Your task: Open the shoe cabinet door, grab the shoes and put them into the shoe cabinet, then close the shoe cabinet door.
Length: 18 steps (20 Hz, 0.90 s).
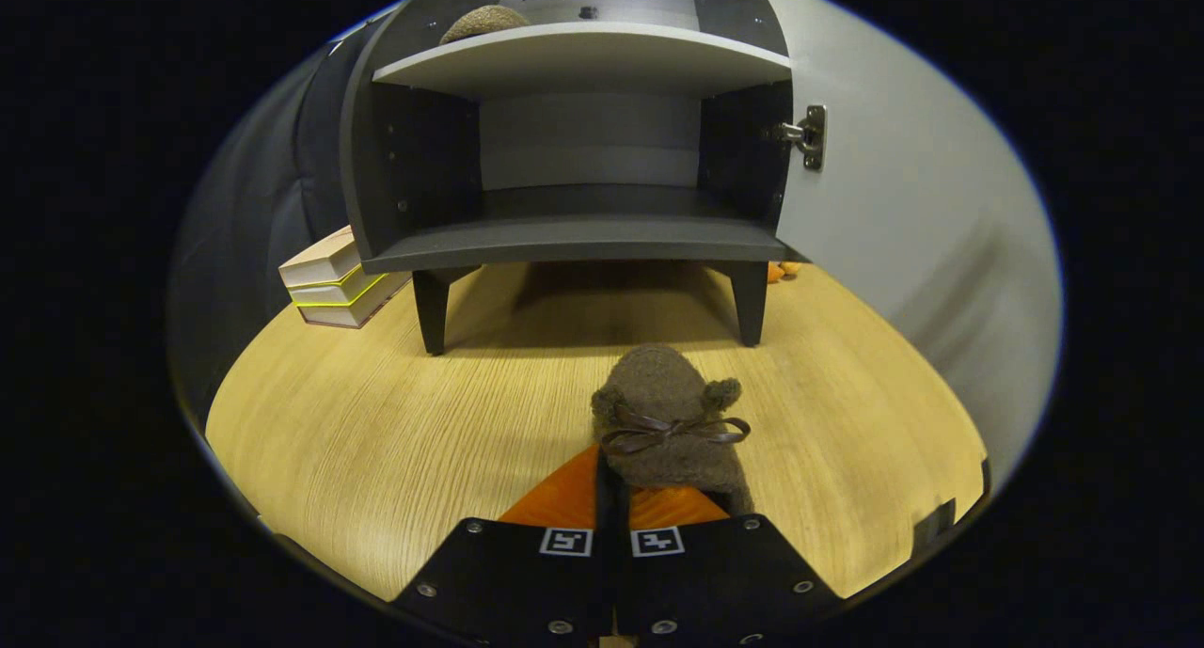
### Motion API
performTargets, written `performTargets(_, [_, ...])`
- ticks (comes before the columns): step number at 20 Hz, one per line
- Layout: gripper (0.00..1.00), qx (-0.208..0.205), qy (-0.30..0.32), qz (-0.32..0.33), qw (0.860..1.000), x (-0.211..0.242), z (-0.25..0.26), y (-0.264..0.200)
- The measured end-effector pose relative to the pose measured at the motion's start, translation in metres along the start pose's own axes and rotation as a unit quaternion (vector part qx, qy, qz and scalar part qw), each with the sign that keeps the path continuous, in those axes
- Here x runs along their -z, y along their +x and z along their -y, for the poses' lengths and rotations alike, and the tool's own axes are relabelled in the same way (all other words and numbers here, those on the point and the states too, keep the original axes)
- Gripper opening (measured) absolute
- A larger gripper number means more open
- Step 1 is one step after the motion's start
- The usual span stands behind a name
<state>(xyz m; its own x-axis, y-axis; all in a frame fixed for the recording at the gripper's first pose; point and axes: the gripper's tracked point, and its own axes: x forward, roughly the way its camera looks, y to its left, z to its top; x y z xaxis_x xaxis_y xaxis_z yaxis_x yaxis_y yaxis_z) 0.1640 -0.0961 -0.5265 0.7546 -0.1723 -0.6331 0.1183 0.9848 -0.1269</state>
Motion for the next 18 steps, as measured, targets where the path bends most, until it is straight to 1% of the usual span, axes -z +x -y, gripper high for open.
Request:
performTargets(5, [0.01,0.021,-0.014,0.017,1.0,-0.042,-0.003,-0.039])
performTargets(8, [0.01,0.035,0.002,0.039,0.999,-0.077,-0.015,-0.073])
performTargets(10, [0.01,0.037,0.012,0.048,0.998,-0.095,-0.024,-0.092])
performTargets(15, [0.01,0.044,0.022,0.092,0.995,-0.16,-0.032,-0.132])
performTargets(18, [0.01,0.044,0.021,0.113,0.992,-0.203,-0.033,-0.145])
